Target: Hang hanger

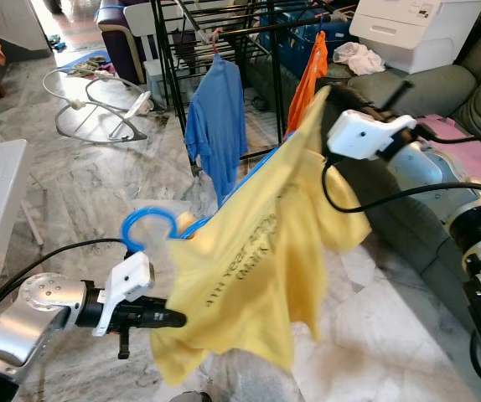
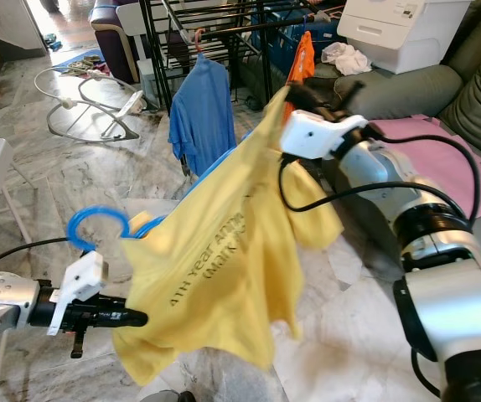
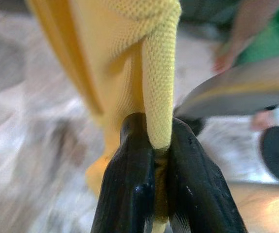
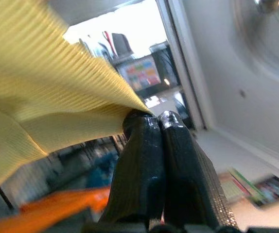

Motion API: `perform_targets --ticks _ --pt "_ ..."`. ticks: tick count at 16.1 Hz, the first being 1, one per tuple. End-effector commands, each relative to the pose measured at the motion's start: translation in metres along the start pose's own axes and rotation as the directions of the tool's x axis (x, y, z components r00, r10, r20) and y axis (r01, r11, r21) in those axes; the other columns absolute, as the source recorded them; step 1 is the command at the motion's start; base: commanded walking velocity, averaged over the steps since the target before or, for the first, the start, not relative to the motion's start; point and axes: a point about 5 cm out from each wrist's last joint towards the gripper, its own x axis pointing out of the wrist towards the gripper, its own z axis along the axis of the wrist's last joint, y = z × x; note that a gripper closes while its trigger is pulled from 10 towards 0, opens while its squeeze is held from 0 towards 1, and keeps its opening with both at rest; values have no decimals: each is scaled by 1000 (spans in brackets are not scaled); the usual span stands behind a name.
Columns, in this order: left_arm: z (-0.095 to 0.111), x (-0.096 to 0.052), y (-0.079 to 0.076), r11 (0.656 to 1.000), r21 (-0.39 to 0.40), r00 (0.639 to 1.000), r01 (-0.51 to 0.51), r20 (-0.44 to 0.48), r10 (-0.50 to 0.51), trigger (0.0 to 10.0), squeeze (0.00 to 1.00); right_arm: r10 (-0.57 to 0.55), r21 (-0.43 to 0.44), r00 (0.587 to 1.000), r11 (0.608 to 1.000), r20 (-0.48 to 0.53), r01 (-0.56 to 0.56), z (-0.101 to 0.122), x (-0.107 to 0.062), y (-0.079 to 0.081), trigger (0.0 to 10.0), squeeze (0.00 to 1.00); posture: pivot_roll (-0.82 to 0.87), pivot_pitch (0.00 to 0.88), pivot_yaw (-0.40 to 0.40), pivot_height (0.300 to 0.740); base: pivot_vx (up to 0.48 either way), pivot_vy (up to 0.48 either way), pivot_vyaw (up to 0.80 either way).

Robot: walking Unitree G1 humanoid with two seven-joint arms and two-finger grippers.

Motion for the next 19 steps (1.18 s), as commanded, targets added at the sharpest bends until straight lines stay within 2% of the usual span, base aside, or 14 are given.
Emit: perform_targets --ticks 1,2,3,4,5,7,8,10,11,13,14,16,17,19 --pt "-17 2 0 999 -20 995 -27 -94 25 0 0 -111 0 993 994 51 111 9 9 -35 0 0 -11 22 33 740 0 0 0" --pt "-18 3 14 988 5 983 -155 -103 155 0 0 -58 62 995 997 86 52 15 12 -29 0 0 -13 20 33 740 0 0 0" --pt "-20 3 23 968 29 962 -249 -110 251 0 0 12 73 994 997 106 -20 17 11 -21 0 0 -16 21 31 740 0 0 0" --pt "-20 1 33 941 39 935 -336 -109 338 0 0 76 85 993 993 88 -83 12 7 -10 0 0 -16 21 31 740 0 0 0" --pt "-22 0 38 921 53 914 -387 -114 391 0 0 73 159 997 984 34 -78 4 2 -3 0 0 -20 22 30 740 0 0 0" --pt "-25 2 36 926 103 917 -364 -135 375 0 0 32 277 999 961 -20 -25 -2 -1 3 0 0 -21 27 33 740 0 0 0" --pt "-27 6 34 929 145 920 -341 -150 362 0 0 23 327 998 945 -51 -5 -4 -1 13 0 0 -25 28 34 740 0 0 0" --pt "-26 12 30 940 185 936 -286 -155 316 0 0 33 361 997 933 -72 -5 -3 1 24 0 0 -25 28 34 740 0 0 0" --pt "-28 14 27 942 239 941 -235 -188 283 0 0 22 383 995 923 -102 19 -3 2 28 0 0 -23 32 36 740 0 0 0" --pt "-32 15 23 945 273 940 -181 -235 248 0 0 -23 397 991 915 -131 73 -2 7 26 0 0 -22 33 36 740 0 0 0" --pt "-33 17 22 947 271 941 -175 -238 242 0 0 -56 439 987 891 -149 117 1 14 24 0 0 -22 33 36 740 0 0 0" --pt "-42 21 16 961 257 933 -103 -310 183 0 0 -70 415 997 907 -15 69 30 31 27 0 0 -22 33 36 740 0 0 0" --pt "-43 21 16 962 251 932 -103 -314 181 0 0 -75 419 997 906 22 59 37 34 27 0 0 -22 33 36 740 0 0 0" --pt "-37 21 26 946 244 925 -212 -262 274 0 0 -62 435 982 900 180 -23 60 37 28 0 0 -20 32 34 740 0 0 0"
